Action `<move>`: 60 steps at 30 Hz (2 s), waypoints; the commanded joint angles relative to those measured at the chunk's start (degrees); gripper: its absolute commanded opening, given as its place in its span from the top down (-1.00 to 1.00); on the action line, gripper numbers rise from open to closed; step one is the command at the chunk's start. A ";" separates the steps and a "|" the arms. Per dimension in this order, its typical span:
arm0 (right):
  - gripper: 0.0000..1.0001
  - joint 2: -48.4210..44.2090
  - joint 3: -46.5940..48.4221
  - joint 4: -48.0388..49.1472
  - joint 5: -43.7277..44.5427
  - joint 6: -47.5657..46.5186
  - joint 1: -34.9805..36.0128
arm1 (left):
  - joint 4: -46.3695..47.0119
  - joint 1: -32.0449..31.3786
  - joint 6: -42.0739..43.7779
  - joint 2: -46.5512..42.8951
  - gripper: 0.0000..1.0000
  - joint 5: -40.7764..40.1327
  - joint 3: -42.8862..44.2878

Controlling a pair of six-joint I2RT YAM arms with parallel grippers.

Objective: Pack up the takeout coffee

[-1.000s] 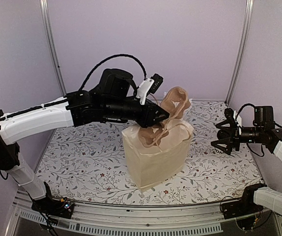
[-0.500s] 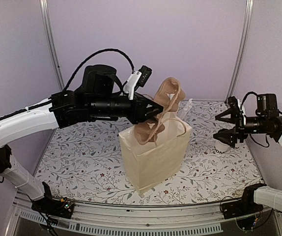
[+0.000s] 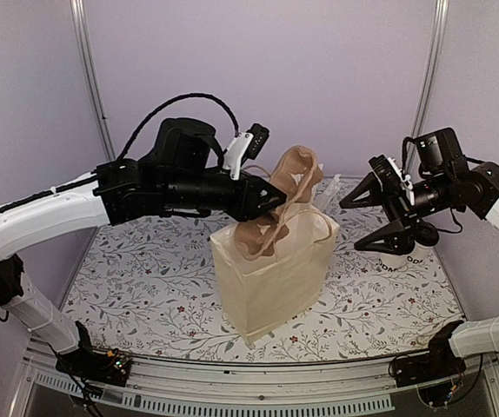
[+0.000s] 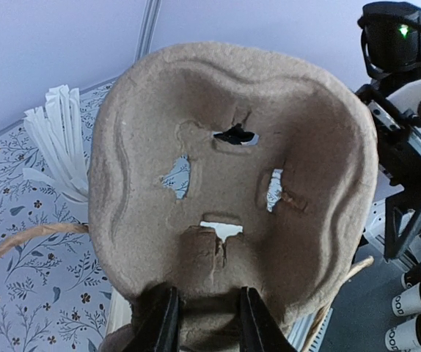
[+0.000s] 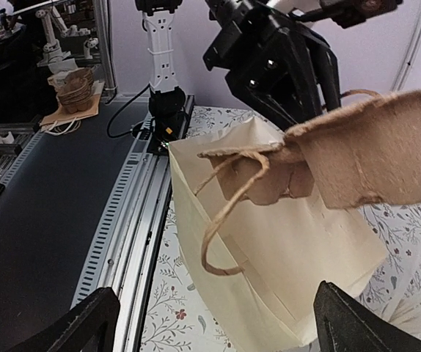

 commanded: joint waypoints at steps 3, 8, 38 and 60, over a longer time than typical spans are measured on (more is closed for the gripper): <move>-0.83 5.28 4.97 0.92 4.75 -1.25 11.29 | -6.28 -0.42 -2.36 2.95 0.54 -0.87 3.80; -0.76 7.93 7.98 -5.08 4.48 -6.98 18.37 | -14.44 -0.47 -1.98 4.86 0.55 -0.43 7.33; -0.98 0.95 3.35 -3.68 12.31 -9.62 9.02 | -47.83 -4.80 -9.16 11.21 0.66 -8.50 16.98; -0.98 -3.79 -6.84 1.11 9.32 -5.36 3.60 | -38.50 -4.84 -6.78 18.88 0.62 -7.97 9.60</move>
